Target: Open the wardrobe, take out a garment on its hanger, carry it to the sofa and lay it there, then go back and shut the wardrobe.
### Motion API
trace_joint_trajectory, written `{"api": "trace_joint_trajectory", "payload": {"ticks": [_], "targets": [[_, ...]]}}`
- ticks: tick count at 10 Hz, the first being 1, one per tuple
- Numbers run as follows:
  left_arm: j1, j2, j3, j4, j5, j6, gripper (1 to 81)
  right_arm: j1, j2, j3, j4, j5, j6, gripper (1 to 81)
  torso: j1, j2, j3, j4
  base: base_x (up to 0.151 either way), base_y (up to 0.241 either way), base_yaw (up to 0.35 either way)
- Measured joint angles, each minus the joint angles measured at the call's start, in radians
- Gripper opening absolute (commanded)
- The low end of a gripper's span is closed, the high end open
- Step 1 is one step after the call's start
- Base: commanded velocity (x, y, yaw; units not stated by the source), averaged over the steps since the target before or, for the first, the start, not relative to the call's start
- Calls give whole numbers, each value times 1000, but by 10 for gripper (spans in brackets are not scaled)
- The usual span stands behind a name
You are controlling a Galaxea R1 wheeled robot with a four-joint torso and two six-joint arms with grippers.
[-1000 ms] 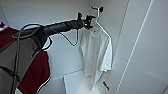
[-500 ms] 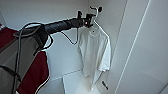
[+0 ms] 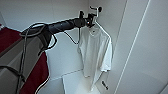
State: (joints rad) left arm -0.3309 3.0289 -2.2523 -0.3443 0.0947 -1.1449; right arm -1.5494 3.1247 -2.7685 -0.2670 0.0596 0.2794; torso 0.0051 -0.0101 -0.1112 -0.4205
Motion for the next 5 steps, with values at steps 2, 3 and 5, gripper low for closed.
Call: {"api": "trace_joint_trajectory", "payload": {"ticks": [2, 3, 5], "targets": [[0, 33, -33, 9, -18, 4, 811, -1, 0, 0, 0, 1, 0, 811, 0, 0, 0, 0, 0, 0, 0], [1, 47, -38, 34, -50, 4, 811, -3, 0, 0, 0, 1, 0, 811, 0, 0, 0, 0, 0, 0, 0], [16, 52, -41, 77, -99, 4, 811, -5, 0, 0, 0, 1, 0, 811, 0, 0, 0, 0, 0, 0, 0]]}}
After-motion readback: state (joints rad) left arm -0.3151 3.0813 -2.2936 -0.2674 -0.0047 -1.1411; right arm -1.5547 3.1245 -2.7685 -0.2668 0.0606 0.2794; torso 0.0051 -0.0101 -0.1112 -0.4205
